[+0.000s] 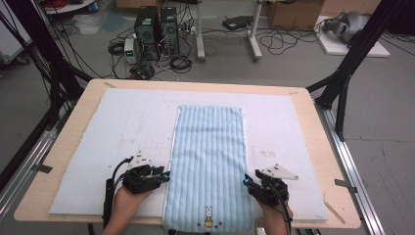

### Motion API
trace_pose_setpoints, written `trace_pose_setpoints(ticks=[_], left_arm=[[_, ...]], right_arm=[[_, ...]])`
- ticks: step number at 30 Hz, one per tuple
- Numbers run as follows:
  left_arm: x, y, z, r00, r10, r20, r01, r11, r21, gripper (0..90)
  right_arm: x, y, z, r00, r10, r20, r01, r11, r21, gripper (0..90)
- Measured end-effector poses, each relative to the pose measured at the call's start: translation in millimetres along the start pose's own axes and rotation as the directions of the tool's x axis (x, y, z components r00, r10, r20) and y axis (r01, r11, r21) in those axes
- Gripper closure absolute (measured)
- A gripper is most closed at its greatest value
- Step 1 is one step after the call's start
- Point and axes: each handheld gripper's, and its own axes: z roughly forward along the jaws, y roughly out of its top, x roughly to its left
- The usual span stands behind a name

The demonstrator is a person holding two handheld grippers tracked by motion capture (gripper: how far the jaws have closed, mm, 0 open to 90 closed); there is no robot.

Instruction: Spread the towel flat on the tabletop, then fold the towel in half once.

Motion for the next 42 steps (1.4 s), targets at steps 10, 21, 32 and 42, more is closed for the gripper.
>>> trace_pose_setpoints(ticks=[10,21,32,42], left_arm=[[22.8,15.7,-17.5,0.9982,-0.055,0.024,0.059,0.9777,-0.202,22.3],[36.1,30.4,-29.5,1.0,0.007,-0.006,-0.008,0.9502,-0.312,19.1],[44.9,35.4,-30.3,0.997,-0.05,-0.059,0.031,0.958,-0.285,18.4],[44.0,59.9,-24.5,0.9992,-0.024,-0.032,0.014,0.9639,-0.266,18.4]], right_arm=[[-21.8,19.7,-9.3,0.9985,-0.047,-0.029,0.044,0.993,-0.109,11.8],[-31.3,41.5,-13.3,0.9847,-0.173,-0.022,0.17,0.98,-0.107,11.4],[-33.1,57.0,-0.1,0.9863,-0.151,-0.065,0.145,0.984,-0.101,11.4],[-38.5,62.4,4.4,0.9895,-0.117,-0.085,0.107,0.988,-0.107,11.4]])
